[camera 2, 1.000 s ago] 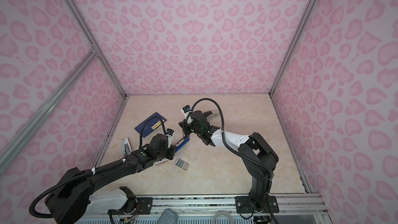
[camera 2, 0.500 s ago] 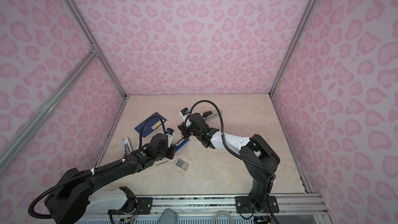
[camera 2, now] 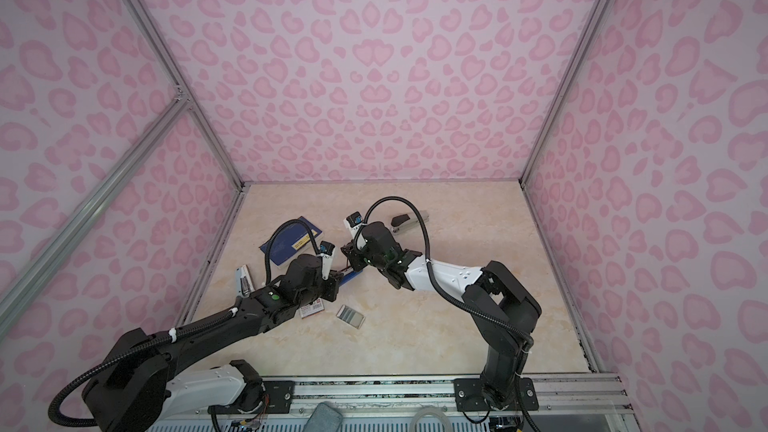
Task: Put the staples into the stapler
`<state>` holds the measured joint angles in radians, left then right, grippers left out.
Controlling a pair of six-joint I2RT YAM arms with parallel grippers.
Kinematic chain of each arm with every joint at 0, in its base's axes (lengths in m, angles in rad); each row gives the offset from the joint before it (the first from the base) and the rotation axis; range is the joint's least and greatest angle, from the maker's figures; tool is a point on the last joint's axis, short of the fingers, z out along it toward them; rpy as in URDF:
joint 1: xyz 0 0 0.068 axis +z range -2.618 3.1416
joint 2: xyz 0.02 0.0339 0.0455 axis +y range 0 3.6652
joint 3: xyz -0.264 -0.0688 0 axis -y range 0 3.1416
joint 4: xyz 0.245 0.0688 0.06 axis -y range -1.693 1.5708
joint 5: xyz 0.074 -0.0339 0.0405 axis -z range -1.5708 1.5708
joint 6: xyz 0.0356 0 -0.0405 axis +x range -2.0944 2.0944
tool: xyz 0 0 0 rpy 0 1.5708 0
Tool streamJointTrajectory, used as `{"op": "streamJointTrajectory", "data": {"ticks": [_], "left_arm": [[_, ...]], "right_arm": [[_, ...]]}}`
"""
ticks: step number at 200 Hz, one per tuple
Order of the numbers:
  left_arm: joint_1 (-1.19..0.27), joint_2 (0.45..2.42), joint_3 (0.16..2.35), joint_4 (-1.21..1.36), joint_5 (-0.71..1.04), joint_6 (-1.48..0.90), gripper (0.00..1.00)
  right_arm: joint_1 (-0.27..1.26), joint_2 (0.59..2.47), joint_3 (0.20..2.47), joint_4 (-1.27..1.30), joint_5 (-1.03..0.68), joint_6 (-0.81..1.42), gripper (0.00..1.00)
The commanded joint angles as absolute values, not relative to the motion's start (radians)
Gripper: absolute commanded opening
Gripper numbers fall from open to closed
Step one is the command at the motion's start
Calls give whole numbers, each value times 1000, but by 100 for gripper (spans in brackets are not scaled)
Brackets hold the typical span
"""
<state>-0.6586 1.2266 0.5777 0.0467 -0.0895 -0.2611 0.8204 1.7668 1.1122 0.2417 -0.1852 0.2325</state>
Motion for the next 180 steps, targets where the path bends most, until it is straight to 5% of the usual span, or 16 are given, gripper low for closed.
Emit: {"op": "streamJointTrajectory", "data": {"ticks": [1, 108, 180], "left_arm": [[-657, 1225, 584, 115, -118, -289, 9], [-657, 1219, 550, 123, -138, -308, 9], [-677, 1425, 573, 264, -241, -332, 9]], "right_arm": [[842, 1756, 1098, 304, -361, 372, 39], [801, 1703, 1013, 327, -329, 412, 42], [669, 1567, 807, 342, -281, 433, 42]]}}
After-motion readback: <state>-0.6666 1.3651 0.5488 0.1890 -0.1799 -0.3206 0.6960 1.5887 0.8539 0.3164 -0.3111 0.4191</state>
